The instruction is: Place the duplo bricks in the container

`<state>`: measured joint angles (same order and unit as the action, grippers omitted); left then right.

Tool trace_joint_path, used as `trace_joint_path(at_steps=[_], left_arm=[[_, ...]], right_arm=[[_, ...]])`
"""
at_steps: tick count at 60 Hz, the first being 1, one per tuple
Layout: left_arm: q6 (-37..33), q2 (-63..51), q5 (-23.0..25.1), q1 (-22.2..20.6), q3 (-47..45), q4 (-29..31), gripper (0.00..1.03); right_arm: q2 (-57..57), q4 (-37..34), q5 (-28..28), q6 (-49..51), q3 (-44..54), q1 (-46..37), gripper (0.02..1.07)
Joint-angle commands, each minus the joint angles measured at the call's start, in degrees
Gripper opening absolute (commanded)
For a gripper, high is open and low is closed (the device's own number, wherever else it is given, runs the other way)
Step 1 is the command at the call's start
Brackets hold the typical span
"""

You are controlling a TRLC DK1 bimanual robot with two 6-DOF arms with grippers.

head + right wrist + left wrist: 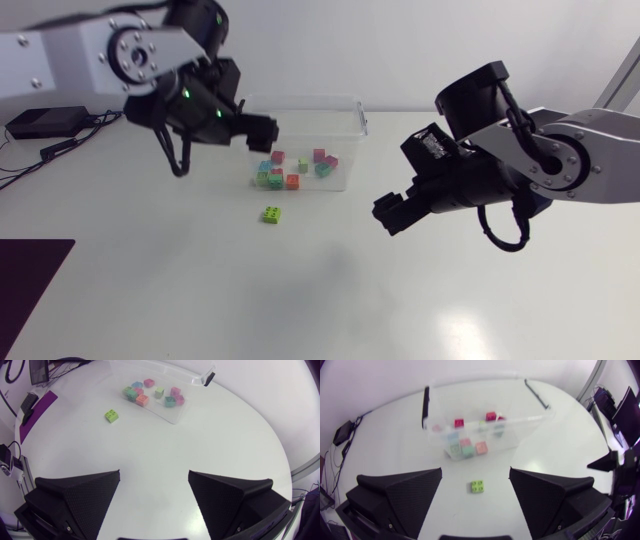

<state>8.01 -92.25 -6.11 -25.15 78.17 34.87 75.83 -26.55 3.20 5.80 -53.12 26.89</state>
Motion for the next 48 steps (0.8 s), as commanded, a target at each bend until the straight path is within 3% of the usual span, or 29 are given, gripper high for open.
trace_joint_path(at_steps=[1, 17, 43, 48], left_arm=[[-0.7, -1.7, 0.0, 0.2, -5.2, -2.2, 0.95], [-0.7, -11.4, 0.0, -0.1, -6.5, -7.7, 0.94], [-0.6, -23.2, 0.6, 0.2, -2.1, -11.0, 0.91], [-0.5, -25.1, 0.7, 0.2, -1.0, -11.1, 0.83]], right_arm=[[-0.6, 0.5, 0.2, 0.1, 1.6, 0.4, 1.01], [-1.6, 0.3, 0.2, 0.3, 2.0, -0.3, 1.01], [-5.6, -1.1, 0.3, 1.4, 4.0, -1.7, 1.01], [-7.9, -1.9, 0.5, 1.8, 4.5, -2.3, 1.01]])
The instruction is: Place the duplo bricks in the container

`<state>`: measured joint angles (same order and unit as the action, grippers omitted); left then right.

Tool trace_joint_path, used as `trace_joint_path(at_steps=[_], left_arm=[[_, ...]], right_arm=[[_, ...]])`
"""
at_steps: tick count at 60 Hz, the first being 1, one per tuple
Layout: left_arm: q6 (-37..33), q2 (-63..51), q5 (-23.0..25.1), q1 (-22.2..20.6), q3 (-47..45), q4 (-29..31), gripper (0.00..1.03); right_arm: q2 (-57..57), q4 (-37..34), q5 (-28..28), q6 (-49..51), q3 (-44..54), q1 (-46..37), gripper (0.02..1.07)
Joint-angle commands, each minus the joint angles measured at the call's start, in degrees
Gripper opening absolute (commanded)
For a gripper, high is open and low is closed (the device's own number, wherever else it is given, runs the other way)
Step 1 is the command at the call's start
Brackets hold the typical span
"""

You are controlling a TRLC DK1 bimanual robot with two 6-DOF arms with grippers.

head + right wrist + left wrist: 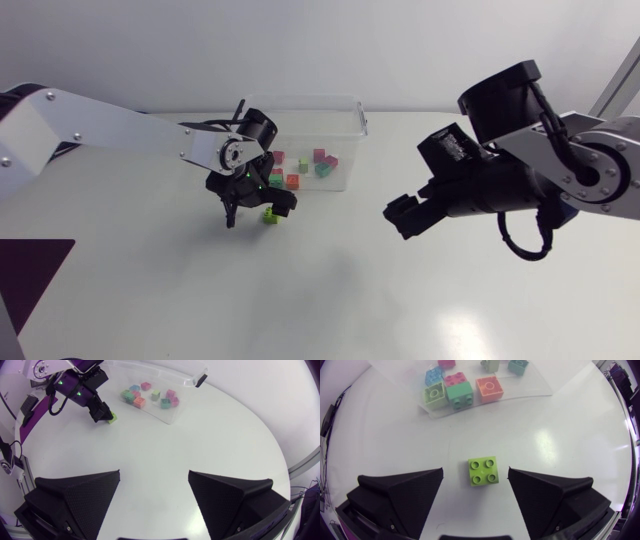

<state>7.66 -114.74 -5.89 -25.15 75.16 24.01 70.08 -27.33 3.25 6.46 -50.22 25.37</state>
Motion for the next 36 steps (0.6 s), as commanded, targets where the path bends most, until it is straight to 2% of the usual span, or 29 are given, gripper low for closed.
trace_joint_path(at_steps=[1, 10, 13, 15, 16, 17, 24, 30, 36], left_arm=[[-0.2, -2.9, 0.4, 0.2, 2.1, -0.4, 0.82], [0.1, -4.8, 0.4, -0.3, 2.5, -1.2, 0.65], [0.2, -5.4, 0.4, -0.4, 2.6, -1.7, 0.55], [0.3, -5.7, 0.4, -0.5, 2.7, -1.8, 0.44], [0.4, -5.7, 0.4, -0.5, 2.7, -1.9, 0.31], [0.4, -5.6, 0.4, -0.5, 2.7, -1.9, 0.25], [0.5, -2.9, 0.4, -1.0, 1.3, -1.7, 0.21], [0.4, 6.5, 0.4, -1.3, -1.2, -0.6, 0.2], [-0.4, 14.7, 0.4, -1.7, 0.1, 4.6, 0.2]], right_arm=[[-2.2, -1.1, 0.4, 1.2, 1.6, -0.8, 1.01], [-5.5, -2.7, 1.2, 2.0, 2.0, -2.9, 1.01], [-6.9, -3.3, 1.7, 2.2, 2.3, -3.7, 1.01], [-7.4, -3.4, 1.7, 2.4, 2.6, -4.0, 1.01], [-7.7, -3.4, 1.7, 2.4, 2.7, -4.2, 1.01], [-7.9, -3.5, 1.7, 2.5, 2.8, -4.4, 1.01], [-9.8, -4.2, 1.8, 2.9, 3.4, -5.5, 1.01], [-11.7, -5.2, 2.4, 3.5, 3.7, -6.9, 1.01], [-13.2, -5.9, 2.8, 3.7, 3.9, -8.0, 1.01]])
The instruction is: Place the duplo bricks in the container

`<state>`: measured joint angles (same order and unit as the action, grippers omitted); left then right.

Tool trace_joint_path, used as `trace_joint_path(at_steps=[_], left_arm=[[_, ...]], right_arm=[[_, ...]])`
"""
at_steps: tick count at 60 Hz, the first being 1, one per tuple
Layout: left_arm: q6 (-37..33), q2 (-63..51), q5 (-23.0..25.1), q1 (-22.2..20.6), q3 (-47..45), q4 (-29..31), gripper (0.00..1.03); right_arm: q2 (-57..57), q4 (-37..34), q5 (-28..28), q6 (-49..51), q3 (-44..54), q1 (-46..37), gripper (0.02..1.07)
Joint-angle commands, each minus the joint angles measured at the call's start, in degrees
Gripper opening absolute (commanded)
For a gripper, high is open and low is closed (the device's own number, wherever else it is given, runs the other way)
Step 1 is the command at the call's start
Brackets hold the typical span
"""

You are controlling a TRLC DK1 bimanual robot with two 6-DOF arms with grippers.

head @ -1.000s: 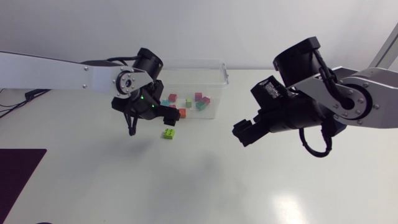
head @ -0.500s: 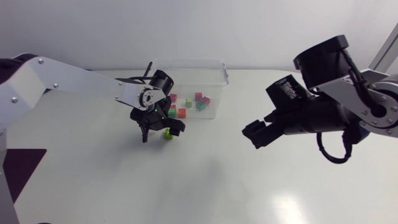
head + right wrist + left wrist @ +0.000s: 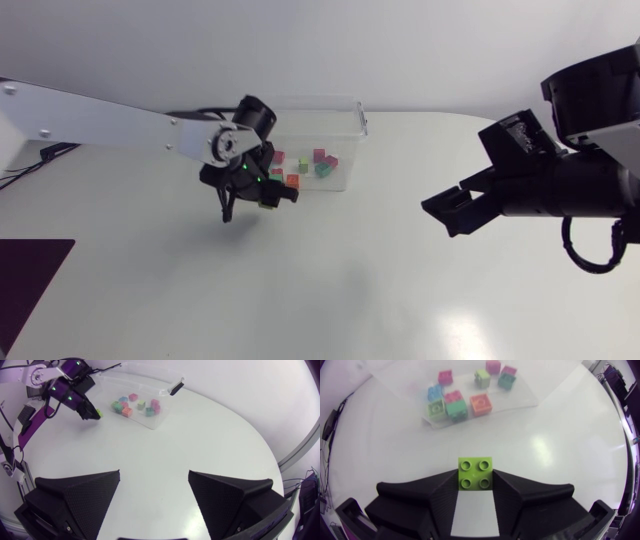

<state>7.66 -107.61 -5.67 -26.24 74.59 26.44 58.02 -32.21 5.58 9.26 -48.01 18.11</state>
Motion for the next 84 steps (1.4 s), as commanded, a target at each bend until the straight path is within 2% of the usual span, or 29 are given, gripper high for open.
trace_joint_path(at_steps=[1, 7, 15, 28, 34, 46, 48, 49, 51, 52, 53, 54, 55, 57, 59, 69, 73, 84], left_arm=[[-0.5, 8.0, 0.2, -0.6, 0.8, 2.5, 0.2], [-1.1, 14.0, 0.2, -1.3, 4.6, 6.0, 0.2], [-1.8, 14.4, 0.1, -0.9, 10.3, 6.2, 0.2], [-3.4, 4.8, 0.1, 1.8, 21.5, 3.8, 0.21], [-3.9, 0.2, 0.1, 3.1, 24.9, 0.1, 0.21], [-4.0, -9.5, 0.1, 4.4, 31.1, -2.0, 0.23], [-4.0, -10.4, 0.1, 4.4, 31.8, -1.9, 0.28], [-3.9, -11.1, 0.1, 4.4, 32.2, -1.9, 0.37], [-3.8, -11.5, 0.1, 4.5, 32.5, -1.9, 0.48], [-3.7, -11.7, 0.1, 4.6, 32.8, -1.8, 0.64], [-3.6, -11.9, 0.1, 4.7, 33.1, -1.5, 0.75], [-3.6, -11.9, 0.1, 4.7, 33.2, -1.4, 0.77], [-3.6, -11.9, 0.0, 4.8, 33.7, -0.6, 0.88], [-3.5, -11.7, -0.1, 5.1, 34.0, -0.1, 0.94], [-3.5, -11.2, 0.0, 5.3, 34.0, 0.2, 0.98], [-4.1, -5.0, -0.1, 6.5, 31.8, 2.0, 0.99], [-4.4, -1.6, -0.1, 6.7, 30.4, 2.8, 0.99], [-6.3, 13.2, -0.1, 7.6, 20.5, 3.2, 0.99]], right_arm=[[-1.3, -1.3, 0.6, 0.9, 1.8, -0.8, 1.01], [-2.3, -1.5, 0.7, 0.9, 2.1, -1.1, 1.01], [-3.5, -1.7, 0.7, 0.6, 3.1, -1.1, 1.01], [-5.5, -3.0, 0.6, 0.4, 3.7, -1.3, 1.01], [-5.7, -3.1, 0.6, 0.5, 3.7, -1.6, 1.01], [-5.7, -3.0, 0.7, 0.1, 4.4, -1.5, 1.01], [-5.7, -3.1, 0.7, 0.1, 4.5, -1.5, 1.01], [-5.7, -3.1, 0.6, 0.1, 4.5, -1.4, 1.01], [-5.7, -3.1, 0.6, 0.1, 4.5, -1.5, 1.01], [-5.7, -3.1, 0.6, 0.2, 4.5, -1.5, 1.01], [-5.7, -3.1, 0.6, 0.2, 4.4, -1.5, 1.01], [-5.7, -3.1, 0.6, 0.3, 4.4, -1.5, 1.01], [-5.8, -3.2, 0.5, 0.3, 4.4, -1.6, 1.01], [-6.2, -3.2, 0.4, 0.5, 4.3, -1.7, 1.01], [-6.3, -3.3, 0.3, 0.6, 4.2, -1.7, 1.01], [-8.8, -3.1, -2.1, 1.1, 4.1, -1.6, 1.01], [-9.7, -3.1, -4.7, 1.2, 3.9, -0.9, 1.02], [-13.1, -3.0, -9.5, 1.1, 3.3, -0.2, 1.02]])
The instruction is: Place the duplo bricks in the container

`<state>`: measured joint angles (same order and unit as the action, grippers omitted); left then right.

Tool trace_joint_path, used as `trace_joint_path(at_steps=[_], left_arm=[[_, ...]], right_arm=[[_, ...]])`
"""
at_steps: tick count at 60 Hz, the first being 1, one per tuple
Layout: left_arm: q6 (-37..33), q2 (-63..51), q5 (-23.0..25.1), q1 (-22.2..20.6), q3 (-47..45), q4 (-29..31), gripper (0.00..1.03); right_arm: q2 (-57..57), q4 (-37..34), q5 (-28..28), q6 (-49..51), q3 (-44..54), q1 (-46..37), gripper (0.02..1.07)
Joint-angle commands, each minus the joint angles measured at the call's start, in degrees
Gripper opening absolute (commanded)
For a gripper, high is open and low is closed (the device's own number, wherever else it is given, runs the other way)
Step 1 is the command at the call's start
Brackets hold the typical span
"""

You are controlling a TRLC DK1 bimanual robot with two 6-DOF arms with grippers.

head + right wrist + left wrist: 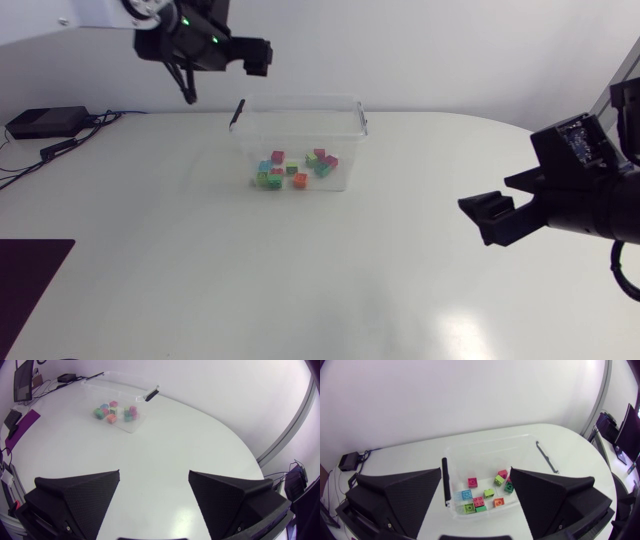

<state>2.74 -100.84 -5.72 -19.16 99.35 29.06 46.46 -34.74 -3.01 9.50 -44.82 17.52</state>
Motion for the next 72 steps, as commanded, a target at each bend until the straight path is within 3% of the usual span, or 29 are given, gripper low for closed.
trace_joint_path(at_steps=[1, 11, 38, 52, 72], left_arm=[[-1.8, 7.8, -0.1, 0.7, -5.2, 0.6, 0.99], [-4.3, 18.3, -1.5, 2.6, -15.6, -0.1, 0.99], [-10.7, 47.9, -2.8, 10.3, -49.6, -11.8, 0.99], [-12.1, 58.1, -2.9, 13.2, -58.0, -12.5, 0.99], [-16.1, 74.8, -2.9, 16.6, -72.8, -17.2, 0.99]], right_arm=[[-2.0, -0.7, -0.9, 0.9, -0.1, 0.5, 1.02], [-4.6, -0.7, -2.6, 1.0, 0.2, 0.4, 1.02], [-17.6, 2.0, -4.8, 1.2, 6.6, -1.3, 1.02], [-24.3, 2.0, -9.2, 1.3, 9.5, -1.5, 1.02], [-34.9, 2.6, -10.7, 3.4, 15.6, -4.2, 1.02]])
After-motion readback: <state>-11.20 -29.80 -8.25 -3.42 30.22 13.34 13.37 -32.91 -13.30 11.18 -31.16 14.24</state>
